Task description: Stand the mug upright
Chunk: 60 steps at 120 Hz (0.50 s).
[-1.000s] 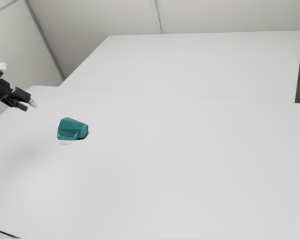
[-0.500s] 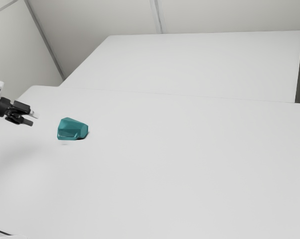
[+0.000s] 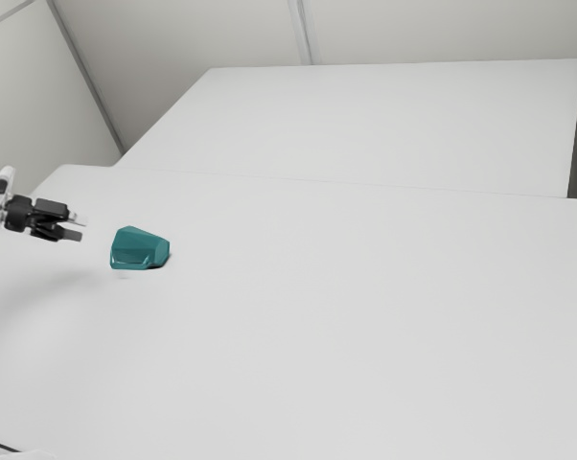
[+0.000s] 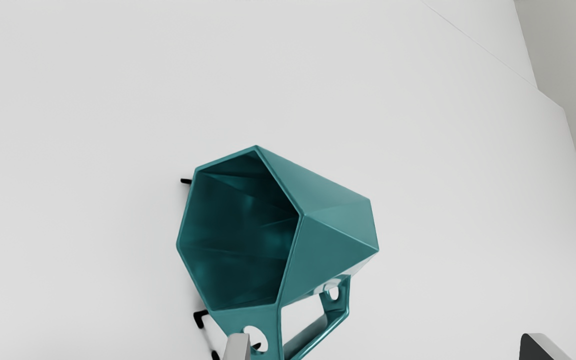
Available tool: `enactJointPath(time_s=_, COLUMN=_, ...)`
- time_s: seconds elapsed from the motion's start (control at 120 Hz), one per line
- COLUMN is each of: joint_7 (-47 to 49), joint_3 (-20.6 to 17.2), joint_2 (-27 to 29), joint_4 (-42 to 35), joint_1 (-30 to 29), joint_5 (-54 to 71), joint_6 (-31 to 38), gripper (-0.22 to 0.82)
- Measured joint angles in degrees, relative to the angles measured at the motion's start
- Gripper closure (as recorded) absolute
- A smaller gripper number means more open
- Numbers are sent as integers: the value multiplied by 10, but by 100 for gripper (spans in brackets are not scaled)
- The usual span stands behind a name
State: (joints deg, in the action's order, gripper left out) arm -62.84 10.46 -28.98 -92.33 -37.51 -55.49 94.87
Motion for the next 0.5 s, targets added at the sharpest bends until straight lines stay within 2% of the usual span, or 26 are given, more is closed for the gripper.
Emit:
enactJointPath(time_s=0.175, joint_7=-26, joint_3=0, joint_2=-19, joint_4=0, joint_1=0, joint_5=-33, joint_6=-13, gripper=2)
enactJointPath(time_s=0.5, joint_7=-9, joint_3=-6, joint_2=-43, joint_4=6, joint_1=1, joint_5=-45, joint_6=-29, gripper=2)
